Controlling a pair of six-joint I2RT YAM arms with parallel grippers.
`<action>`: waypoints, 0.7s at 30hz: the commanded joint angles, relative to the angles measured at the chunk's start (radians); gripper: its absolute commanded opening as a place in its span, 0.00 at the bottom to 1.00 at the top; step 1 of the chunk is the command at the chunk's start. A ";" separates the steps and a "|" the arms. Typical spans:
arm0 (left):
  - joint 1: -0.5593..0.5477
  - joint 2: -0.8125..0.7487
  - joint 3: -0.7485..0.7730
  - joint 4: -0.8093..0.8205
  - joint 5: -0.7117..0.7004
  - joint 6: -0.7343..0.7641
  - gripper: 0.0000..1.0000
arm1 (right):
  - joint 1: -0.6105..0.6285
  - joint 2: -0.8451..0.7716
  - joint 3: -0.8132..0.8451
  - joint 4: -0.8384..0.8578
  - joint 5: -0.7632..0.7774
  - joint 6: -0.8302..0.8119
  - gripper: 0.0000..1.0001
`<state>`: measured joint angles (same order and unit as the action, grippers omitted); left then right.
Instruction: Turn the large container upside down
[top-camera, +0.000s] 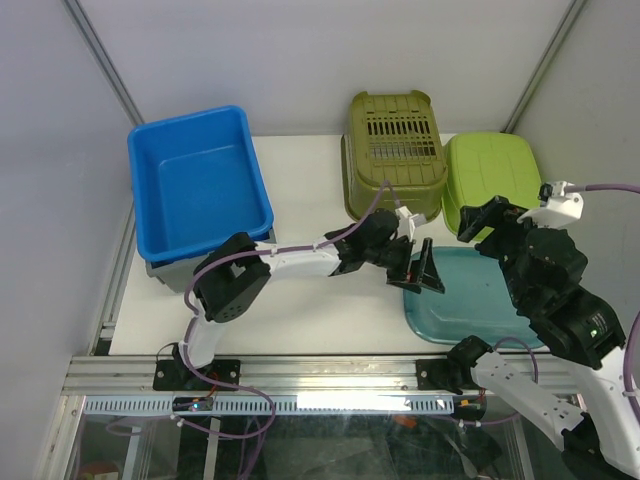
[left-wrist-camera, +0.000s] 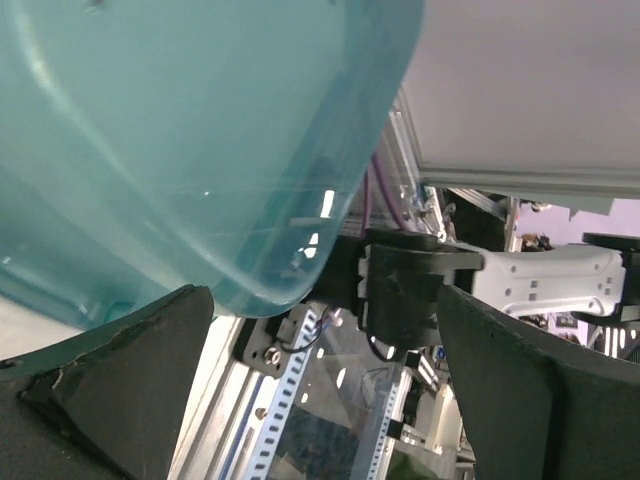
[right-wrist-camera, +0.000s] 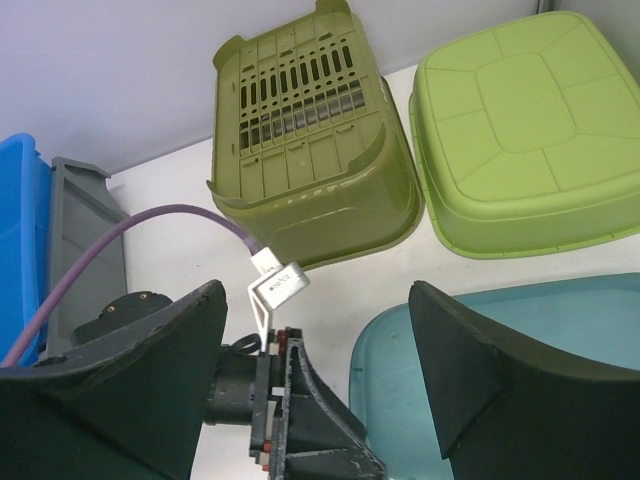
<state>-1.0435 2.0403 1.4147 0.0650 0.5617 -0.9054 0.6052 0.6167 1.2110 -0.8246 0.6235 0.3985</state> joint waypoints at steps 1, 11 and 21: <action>-0.030 0.037 0.114 0.110 0.083 -0.030 0.99 | -0.002 -0.001 0.046 0.008 0.010 0.015 0.77; -0.019 -0.314 0.133 -0.371 -0.281 0.307 0.99 | -0.002 -0.028 0.064 0.027 0.013 0.016 0.77; 0.349 -0.576 0.208 -0.853 -0.757 0.388 0.99 | -0.002 0.082 -0.081 0.197 -0.188 0.080 0.83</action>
<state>-0.8425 1.5135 1.5761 -0.5446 0.0898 -0.5900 0.6052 0.6086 1.1744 -0.7372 0.5735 0.4191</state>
